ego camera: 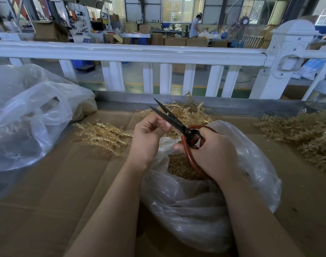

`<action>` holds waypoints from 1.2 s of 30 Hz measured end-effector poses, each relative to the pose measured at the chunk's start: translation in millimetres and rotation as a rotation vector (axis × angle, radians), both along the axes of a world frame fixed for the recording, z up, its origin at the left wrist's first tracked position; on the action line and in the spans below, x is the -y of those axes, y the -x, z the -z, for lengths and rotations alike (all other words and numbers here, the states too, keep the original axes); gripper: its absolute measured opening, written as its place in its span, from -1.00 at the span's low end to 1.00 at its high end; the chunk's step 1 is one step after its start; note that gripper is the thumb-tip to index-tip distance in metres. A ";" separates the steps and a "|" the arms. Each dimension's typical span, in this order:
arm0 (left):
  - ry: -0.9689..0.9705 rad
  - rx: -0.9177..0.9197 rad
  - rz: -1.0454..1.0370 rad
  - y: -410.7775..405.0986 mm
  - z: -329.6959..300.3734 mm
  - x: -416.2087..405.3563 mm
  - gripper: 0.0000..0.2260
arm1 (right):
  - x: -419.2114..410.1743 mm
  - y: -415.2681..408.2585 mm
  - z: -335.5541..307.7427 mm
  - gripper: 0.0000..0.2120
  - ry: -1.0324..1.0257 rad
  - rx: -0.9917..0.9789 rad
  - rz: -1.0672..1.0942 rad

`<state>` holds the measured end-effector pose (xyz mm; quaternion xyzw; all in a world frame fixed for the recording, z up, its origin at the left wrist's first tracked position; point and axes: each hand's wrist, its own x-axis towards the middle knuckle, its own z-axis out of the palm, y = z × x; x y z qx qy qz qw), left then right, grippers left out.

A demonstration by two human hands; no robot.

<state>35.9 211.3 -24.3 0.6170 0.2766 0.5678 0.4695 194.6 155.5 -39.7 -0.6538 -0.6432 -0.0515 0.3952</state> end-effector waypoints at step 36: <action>-0.038 0.037 0.027 -3.4 -1.1 4.3 -0.87 | -2.2 -2.7 0.1 -0.27 0.071 -0.010 0.050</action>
